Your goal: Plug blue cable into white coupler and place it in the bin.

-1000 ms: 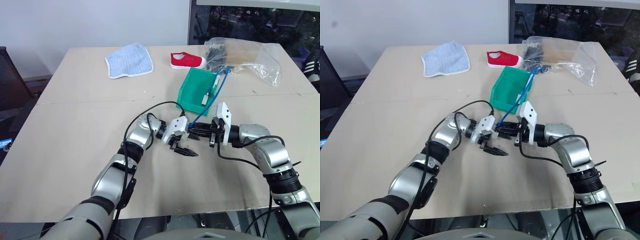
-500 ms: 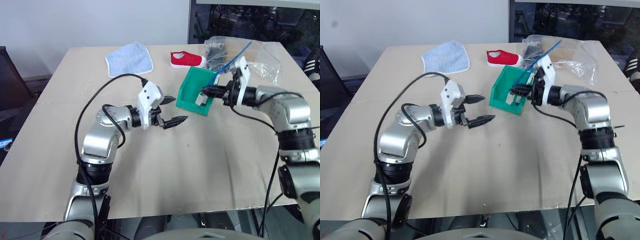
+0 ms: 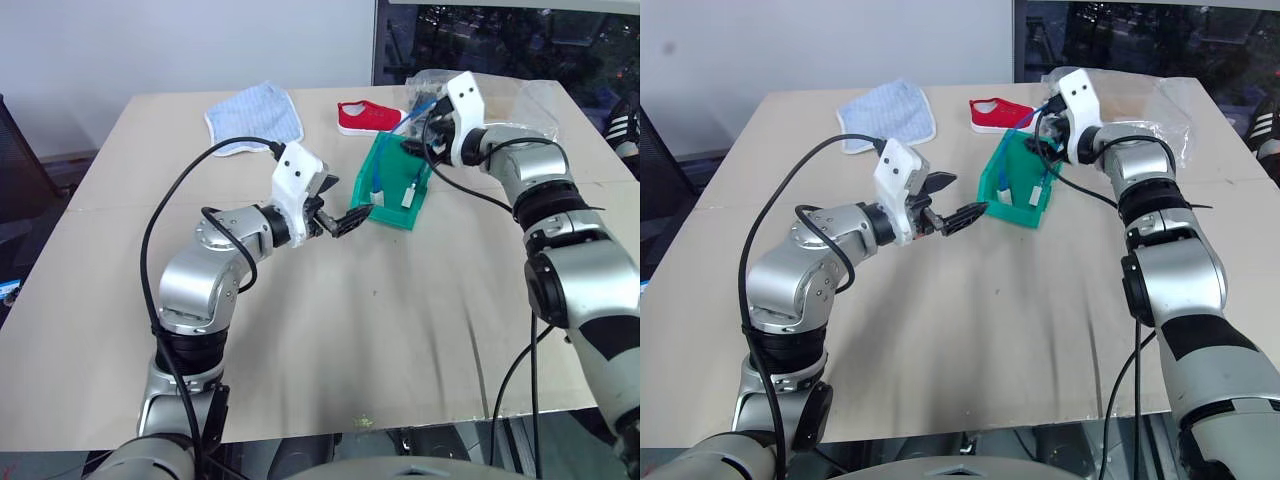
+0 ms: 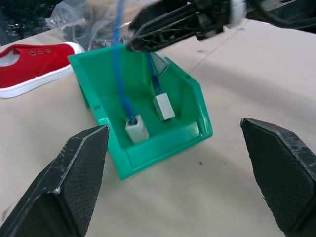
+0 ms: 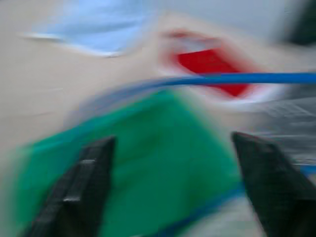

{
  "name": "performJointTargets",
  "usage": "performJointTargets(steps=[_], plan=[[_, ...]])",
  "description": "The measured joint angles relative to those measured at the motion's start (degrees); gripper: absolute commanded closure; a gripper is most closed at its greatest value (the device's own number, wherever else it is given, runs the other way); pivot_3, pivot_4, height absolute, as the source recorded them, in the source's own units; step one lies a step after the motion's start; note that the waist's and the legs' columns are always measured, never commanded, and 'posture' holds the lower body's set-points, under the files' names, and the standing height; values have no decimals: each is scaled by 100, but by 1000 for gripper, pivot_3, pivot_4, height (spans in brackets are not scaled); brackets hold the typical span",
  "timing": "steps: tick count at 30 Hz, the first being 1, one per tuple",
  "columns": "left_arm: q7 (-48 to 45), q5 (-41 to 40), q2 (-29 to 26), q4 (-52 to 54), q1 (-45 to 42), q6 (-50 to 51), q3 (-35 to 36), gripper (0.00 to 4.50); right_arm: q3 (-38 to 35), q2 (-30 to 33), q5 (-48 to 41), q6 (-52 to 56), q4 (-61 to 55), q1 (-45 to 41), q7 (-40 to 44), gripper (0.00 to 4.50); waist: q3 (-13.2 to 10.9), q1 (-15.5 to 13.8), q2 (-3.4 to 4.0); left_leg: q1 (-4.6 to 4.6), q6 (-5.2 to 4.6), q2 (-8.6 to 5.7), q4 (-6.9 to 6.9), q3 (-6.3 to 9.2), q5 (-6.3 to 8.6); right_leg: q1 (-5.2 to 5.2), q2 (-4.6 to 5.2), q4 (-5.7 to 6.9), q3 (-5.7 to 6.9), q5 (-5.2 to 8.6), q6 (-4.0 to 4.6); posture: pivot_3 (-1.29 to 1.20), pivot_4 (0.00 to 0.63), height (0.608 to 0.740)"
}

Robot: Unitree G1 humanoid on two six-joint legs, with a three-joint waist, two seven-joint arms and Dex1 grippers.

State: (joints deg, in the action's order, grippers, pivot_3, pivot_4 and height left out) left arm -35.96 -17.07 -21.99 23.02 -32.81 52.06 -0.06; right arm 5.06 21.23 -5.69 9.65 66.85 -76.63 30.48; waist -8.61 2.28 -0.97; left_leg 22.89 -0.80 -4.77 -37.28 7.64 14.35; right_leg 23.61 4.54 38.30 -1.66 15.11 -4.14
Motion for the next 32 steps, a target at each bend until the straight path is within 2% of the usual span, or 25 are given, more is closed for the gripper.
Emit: performJointTargets(steps=[3, 6, 8, 11, 15, 17, 18, 22, 23, 25, 31, 32], plan=[[77, -89, -41, 0, 0, 0, 0, 87, -224, 122, 210, -681, 326, -45, -710, 70, 0, 15, 0, 0, 0, 0, 1, -6, 0, 0, -2, -2, -6, 0, 0, 0, 150, 740], [77, -125, -141, 12, 52, -21, -3, 87, -397, 212, 243, -987, 386, -25, -843, 70, -2, 34, 3, -1, 0, 2, 2, -12, 0, 0, -5, 0, -14, 0, 0, 0, 150, 740], [73, -125, -239, 59, 201, -89, -3, 87, -500, 354, 243, -1231, 318, 50, -771, 70, -2, 34, 4, -4, 0, 4, 4, -14, 0, 0, -7, -1, -16, 0, 0, 0, 150, 740], [22, -183, -334, 189, 660, -427, 70, 87, -798, 519, -9, -1550, -241, 593, -142, 70, -2, 32, 3, -4, -1, 7, 6, -15, 1, -2, -8, -8, -18, 0, 0, 0, 150, 740], [-52, -276, -404, 533, 1555, -987, 187, 87, -1104, 507, -756, -1375, -1890, 2154, 1000, 70, -2, 14, 4, -2, -2, 9, 10, -11, 1, -2, -4, -16, -17, 0, 0, 0, 150, 740], [-47, -263, -491, 586, 2160, -1276, 287, 87, -1194, 515, -1244, -1027, -3150, 3275, 1511, 70, -1, 2, 7, -2, -2, 10, 10, -8, 2, -4, 6, -18, -17, 0, 0, 0, 150, 740], [-47, -262, -492, 589, 2270, -1323, 323, 87, -1216, 515, -1320, -975, -3336, 3443, 1576, 70, -1, -6, 9, -1, -2, 10, 11, -7, 1, -4, 8, -18, -17, 0, 0, 0, 150, 740], [-97, -270, -482, 749, 3564, -2048, 611, 87, -1288, 892, -2094, -185, -5684, 5787, 2273, 70, -1, -77, 22, -15, -7, 8, 8, -9, 4, -18, 23, -17, -30, -2, 1, 0, 150, 740], [-108, -270, -482, 750, 3610, -2069, 619, 87, -1288, 909, -2108, -168, -5731, 5858, 2293, 70, -1, -78, 23, -18, -9, 8, 8, -9, 6, -20, 24, -17, -32, -2, 1, 0, 150, 740], [-176, -294, -448, 727, 4057, -2363, 627, 87, -1300, 1094, -2175, 11, -6382, 6862, 2445, 70, 0, -139, 26, -27, -30, 10, 7, -10, 18, -25, 17, -17, -34, -10, 15, 0, 150, 740], [-275, -204, -445, 492, 4665, -2951, 581, 87, -1423, 1238, -2251, 81, -6887, 8082, 2557, 70, 0, -170, 29, -58, -31, 12, 3, -15, 18, -55, 10, -25, -31, -16, 25, 0, 150, 740], [-293, -154, -458, 443, 4770, -3105, 543, 87, -1498, 1264, -2237, 9, -6915, 8240, 2558, 70, -4, -168, 28, -89, -32, 12, 4, -18, 19, -90, 9, -35, -32, -16, 26, 0, 150, 740]])
